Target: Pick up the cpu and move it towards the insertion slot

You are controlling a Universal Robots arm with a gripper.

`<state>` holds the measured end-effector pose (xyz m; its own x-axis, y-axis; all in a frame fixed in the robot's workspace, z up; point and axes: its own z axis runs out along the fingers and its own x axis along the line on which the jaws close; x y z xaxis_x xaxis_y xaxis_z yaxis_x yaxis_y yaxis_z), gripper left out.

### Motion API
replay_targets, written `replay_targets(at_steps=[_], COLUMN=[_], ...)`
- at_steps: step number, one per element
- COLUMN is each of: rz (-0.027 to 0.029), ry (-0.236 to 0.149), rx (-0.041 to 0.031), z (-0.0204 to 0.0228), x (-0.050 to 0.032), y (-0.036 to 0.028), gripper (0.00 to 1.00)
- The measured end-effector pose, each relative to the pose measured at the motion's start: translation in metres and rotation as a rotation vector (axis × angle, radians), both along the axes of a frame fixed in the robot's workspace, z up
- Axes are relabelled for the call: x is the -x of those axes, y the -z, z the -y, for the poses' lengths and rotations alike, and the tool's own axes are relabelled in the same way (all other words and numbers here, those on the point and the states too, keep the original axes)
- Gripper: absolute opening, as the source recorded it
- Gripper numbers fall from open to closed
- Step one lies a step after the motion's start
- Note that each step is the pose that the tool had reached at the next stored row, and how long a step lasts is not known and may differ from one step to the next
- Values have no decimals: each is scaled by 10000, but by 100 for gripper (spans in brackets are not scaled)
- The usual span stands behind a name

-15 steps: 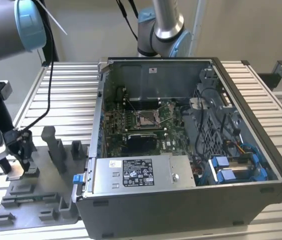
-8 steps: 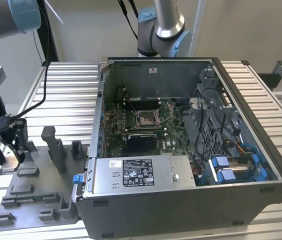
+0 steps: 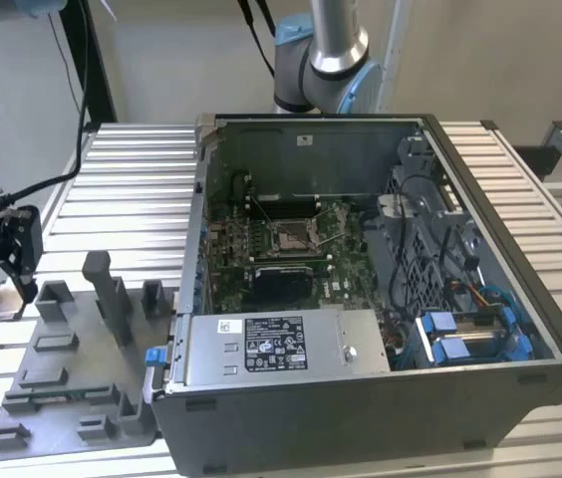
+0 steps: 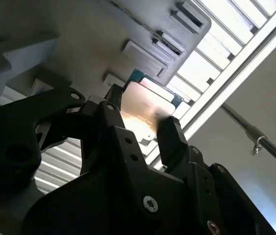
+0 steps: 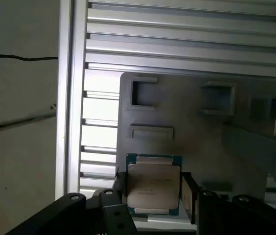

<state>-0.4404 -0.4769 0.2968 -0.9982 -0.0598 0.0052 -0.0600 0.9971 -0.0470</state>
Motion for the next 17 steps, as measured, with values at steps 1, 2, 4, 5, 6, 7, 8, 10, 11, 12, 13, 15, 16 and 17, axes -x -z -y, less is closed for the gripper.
replay_targets(at_steps=[1,2,4,5,6,7,8,10,11,12,13,15,16,17], rz=[-1,-2,1,-1,0,0,-1,0,-1,0,0,0,-1,1], ry=[0,0,0,0,0,0,0,0,0,0,0,0,0,0], rx=[1,1,0,1,1,0,1,0,1,1,1,0,1,0], z=[0,0,0,0,0,0,0,0,0,0,0,0,0,0], x=[0,0,0,0,0,0,0,0,0,0,0,0,0,0], y=[-48,-92,-185,-228,-274,-320,-364,-457,-502,-547,-593,-684,-730,-775], gripper=[0,0,0,0,0,0,0,0,0,0,0,0,0,0])
